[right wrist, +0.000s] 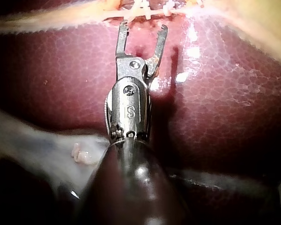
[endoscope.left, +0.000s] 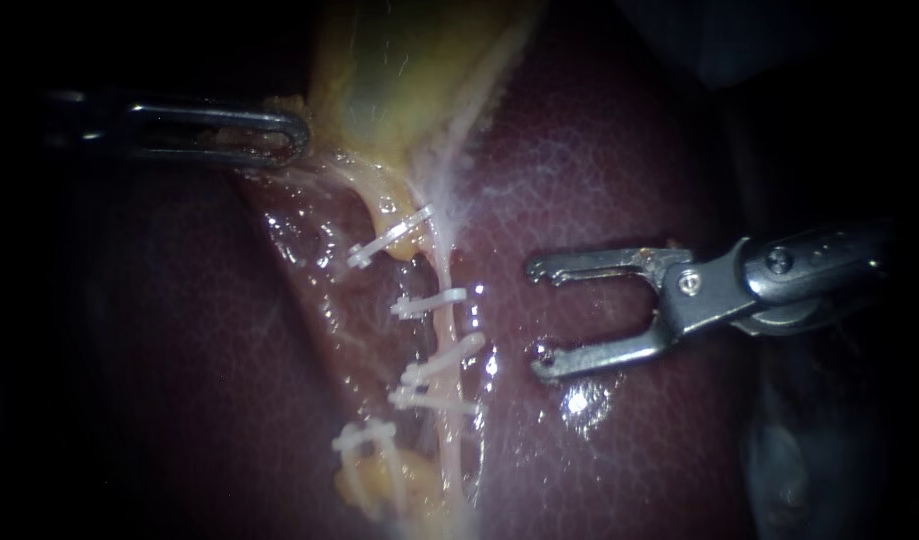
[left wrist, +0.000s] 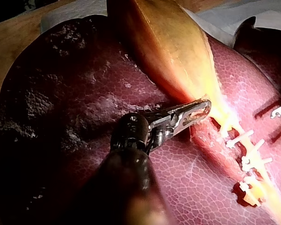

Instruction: Going back third clip right tube

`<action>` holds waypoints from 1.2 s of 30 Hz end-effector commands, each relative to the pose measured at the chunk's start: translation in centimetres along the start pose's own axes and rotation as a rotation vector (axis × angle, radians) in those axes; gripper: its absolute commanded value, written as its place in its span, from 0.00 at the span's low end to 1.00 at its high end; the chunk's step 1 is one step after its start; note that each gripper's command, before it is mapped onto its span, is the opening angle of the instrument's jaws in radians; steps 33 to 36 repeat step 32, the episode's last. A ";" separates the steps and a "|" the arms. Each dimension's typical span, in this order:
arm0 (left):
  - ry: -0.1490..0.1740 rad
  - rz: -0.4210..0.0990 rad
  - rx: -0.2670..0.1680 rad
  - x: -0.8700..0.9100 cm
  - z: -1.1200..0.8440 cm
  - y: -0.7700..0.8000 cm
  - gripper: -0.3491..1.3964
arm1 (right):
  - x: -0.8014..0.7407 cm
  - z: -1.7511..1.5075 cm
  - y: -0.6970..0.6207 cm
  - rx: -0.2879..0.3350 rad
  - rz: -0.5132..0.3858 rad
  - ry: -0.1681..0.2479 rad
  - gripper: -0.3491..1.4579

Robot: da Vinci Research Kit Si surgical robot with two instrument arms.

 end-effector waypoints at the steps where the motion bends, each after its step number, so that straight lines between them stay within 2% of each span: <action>1: 0.000 0.000 -0.002 0.00 0.01 0.00 0.00 | 0.00 -0.01 0.00 -0.003 -0.011 -0.008 0.47; 8: -0.003 0.008 0.003 0.14 0.16 0.06 0.00 | 0.02 -0.08 -0.01 -0.036 -0.057 -0.036 0.47; 13: 0.015 0.026 0.013 0.34 0.39 0.11 0.00 | 0.03 -0.12 -0.03 -0.053 -0.082 -0.071 0.47; 18: 0.030 0.017 0.021 0.49 0.57 0.16 0.00 | 0.03 -0.15 -0.04 -0.054 -0.087 -0.071 0.47; 36: 0.034 0.018 0.026 0.49 0.58 0.17 0.00 | 0.04 -0.15 -0.07 -0.041 -0.088 -0.068 0.47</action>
